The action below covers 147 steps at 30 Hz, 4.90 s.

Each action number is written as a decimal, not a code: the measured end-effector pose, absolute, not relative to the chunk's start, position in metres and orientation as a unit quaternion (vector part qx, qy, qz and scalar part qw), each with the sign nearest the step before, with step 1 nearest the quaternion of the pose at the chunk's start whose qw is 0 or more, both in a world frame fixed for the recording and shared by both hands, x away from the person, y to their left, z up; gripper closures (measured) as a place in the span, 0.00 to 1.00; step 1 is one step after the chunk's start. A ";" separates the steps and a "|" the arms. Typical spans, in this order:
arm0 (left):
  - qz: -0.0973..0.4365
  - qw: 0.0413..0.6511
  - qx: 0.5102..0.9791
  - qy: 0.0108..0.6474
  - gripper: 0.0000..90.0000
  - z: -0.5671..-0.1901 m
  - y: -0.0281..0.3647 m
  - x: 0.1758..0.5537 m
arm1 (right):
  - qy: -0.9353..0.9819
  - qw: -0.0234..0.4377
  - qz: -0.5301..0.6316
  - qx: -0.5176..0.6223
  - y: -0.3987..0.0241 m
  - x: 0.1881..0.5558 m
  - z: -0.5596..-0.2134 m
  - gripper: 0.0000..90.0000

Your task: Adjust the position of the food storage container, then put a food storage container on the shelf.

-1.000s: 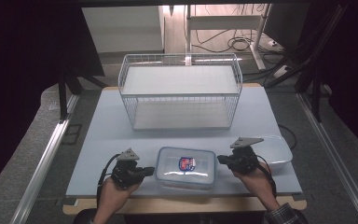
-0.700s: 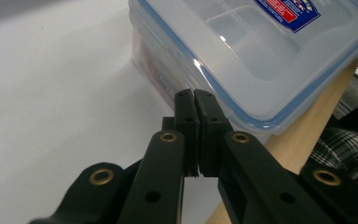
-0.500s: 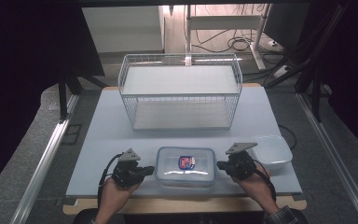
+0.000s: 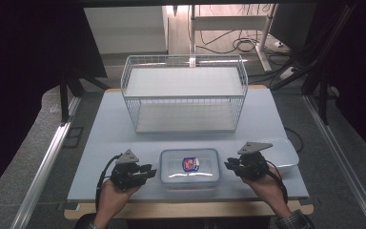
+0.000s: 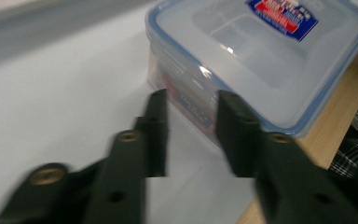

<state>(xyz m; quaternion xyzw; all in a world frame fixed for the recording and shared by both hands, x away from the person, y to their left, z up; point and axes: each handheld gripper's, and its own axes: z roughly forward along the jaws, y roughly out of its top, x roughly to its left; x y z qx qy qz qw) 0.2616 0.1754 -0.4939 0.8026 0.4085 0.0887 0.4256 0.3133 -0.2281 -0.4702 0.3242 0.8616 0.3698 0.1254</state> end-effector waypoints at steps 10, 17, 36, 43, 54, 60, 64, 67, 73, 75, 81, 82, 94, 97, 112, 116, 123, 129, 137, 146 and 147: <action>0.125 0.419 0.805 0.401 0.28 -0.498 0.179 0.258 | 0.843 0.129 0.412 0.320 -0.238 0.304 -0.467 0.36; 0.138 0.414 0.808 0.396 0.25 -0.501 0.183 0.253 | 0.847 0.124 0.414 0.310 -0.236 0.299 -0.470 0.28; 0.103 0.440 0.804 0.387 0.09 -0.500 0.183 0.261 | 0.855 0.111 0.424 0.277 -0.224 0.302 -0.472 0.06; 0.077 0.440 0.807 0.387 0.06 -0.494 0.172 0.272 | 0.869 0.105 0.401 0.270 -0.212 0.305 -0.469 0.02; -0.020 0.456 0.798 0.394 0.06 -0.504 0.159 0.300 | 0.869 0.016 0.384 0.313 -0.201 0.324 -0.475 0.09; -0.068 0.447 0.805 0.384 0.04 -0.515 0.149 0.311 | 0.856 -0.060 0.385 0.340 -0.200 0.338 -0.489 0.09; -0.111 0.451 0.797 0.386 0.00 -0.524 0.146 0.313 | 0.842 -0.119 0.383 0.361 -0.199 0.345 -0.497 0.11; -0.114 0.443 0.797 0.395 0.08 -0.518 0.149 0.308 | 0.835 -0.130 0.381 0.374 -0.203 0.345 -0.495 0.18; -0.132 0.460 0.768 0.426 0.25 -0.517 0.158 0.295 | 0.814 -0.170 0.376 0.409 -0.211 0.343 -0.494 0.31; -0.132 0.468 0.763 0.425 0.35 -0.515 0.163 0.292 | 0.803 -0.176 0.390 0.415 -0.218 0.339 -0.493 0.41; -0.133 0.484 0.743 0.443 0.46 -0.513 0.168 0.290 | 0.791 -0.173 0.401 0.428 -0.222 0.334 -0.489 0.49; -0.133 0.484 0.743 0.443 0.48 -0.513 0.168 0.290 | 0.791 -0.173 0.401 0.428 -0.222 0.334 -0.489 0.49; -0.075 0.509 0.728 0.453 0.57 -0.502 0.169 0.286 | 0.786 -0.098 0.442 0.421 -0.218 0.326 -0.477 0.55; -0.061 0.515 0.729 0.447 0.57 -0.494 0.169 0.286 | 0.786 -0.084 0.453 0.413 -0.219 0.327 -0.470 0.55; -0.006 0.522 0.739 0.426 0.57 -0.445 0.172 0.300 | 0.780 -0.066 0.486 0.388 -0.216 0.340 -0.439 0.55; 0.001 0.528 0.737 0.422 0.57 -0.433 0.174 0.306 | 0.780 -0.056 0.493 0.382 -0.215 0.345 -0.426 0.55; 0.003 0.542 0.727 0.421 0.57 -0.420 0.179 0.314 | 0.781 -0.039 0.498 0.375 -0.210 0.354 -0.406 0.55; 0.015 0.556 0.718 0.419 0.57 -0.394 0.185 0.326 | 0.777 -0.026 0.512 0.365 -0.204 0.367 -0.381 0.55; 0.036 0.562 0.715 0.415 0.57 -0.364 0.190 0.340 | 0.777 -0.022 0.522 0.351 -0.199 0.384 -0.356 0.55; 0.029 0.576 0.701 0.418 0.57 -0.345 0.194 0.368 | 0.770 0.006 0.534 0.348 -0.194 0.407 -0.327 0.55; 0.028 0.577 0.700 0.419 0.57 -0.342 0.194 0.371 | 0.769 0.005 0.534 0.350 -0.194 0.410 -0.325 0.55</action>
